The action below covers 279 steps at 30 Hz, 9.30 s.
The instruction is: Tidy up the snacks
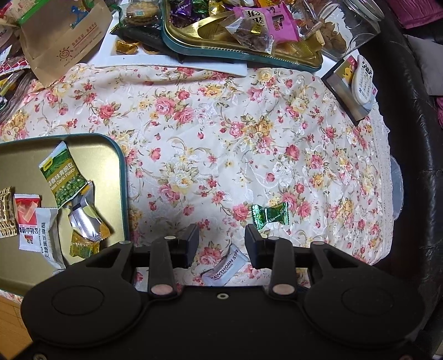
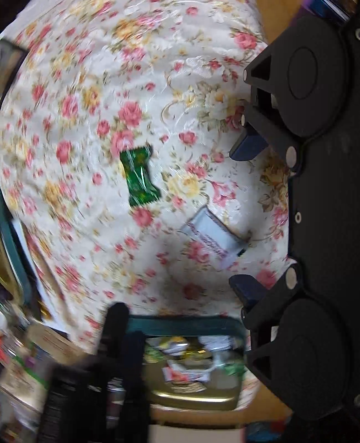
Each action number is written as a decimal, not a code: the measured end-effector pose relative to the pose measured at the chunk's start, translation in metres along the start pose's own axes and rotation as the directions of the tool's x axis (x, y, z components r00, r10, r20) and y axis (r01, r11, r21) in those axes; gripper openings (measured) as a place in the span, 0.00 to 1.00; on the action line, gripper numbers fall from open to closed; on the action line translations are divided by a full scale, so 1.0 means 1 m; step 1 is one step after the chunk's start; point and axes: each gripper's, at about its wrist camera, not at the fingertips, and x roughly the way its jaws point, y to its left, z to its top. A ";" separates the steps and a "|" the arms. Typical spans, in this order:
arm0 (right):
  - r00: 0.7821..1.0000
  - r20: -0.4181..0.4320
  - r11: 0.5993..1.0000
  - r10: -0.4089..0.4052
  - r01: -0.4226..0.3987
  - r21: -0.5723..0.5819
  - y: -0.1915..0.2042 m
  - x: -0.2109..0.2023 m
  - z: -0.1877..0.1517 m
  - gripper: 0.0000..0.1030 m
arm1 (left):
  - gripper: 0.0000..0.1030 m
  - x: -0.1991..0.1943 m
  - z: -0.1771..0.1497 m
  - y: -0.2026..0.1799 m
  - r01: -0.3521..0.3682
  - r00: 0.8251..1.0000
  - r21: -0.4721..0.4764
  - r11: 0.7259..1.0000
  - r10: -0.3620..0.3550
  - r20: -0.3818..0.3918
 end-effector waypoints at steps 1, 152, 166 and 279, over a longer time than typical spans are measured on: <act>1.000 -0.003 0.999 -0.018 0.018 -0.045 0.005 0.004 -0.003 0.86 | 0.44 0.000 0.000 0.001 0.003 1.000 -0.001 1.000 -0.003 0.001; 0.964 0.237 0.986 -0.121 0.089 0.139 0.034 -0.039 0.072 0.19 | 0.26 -0.064 -0.007 0.133 -0.087 0.971 -0.249 0.965 0.138 0.197; 0.972 0.228 0.998 -0.060 0.051 0.042 0.088 -0.032 0.067 0.20 | 0.28 -0.082 -0.015 0.187 -0.152 0.945 -0.365 0.918 0.243 0.218; 0.984 0.180 0.970 0.019 0.025 -0.242 0.206 -0.025 0.053 1.00 | 0.29 -0.067 -0.027 0.164 -0.284 0.934 -0.220 0.933 0.321 0.157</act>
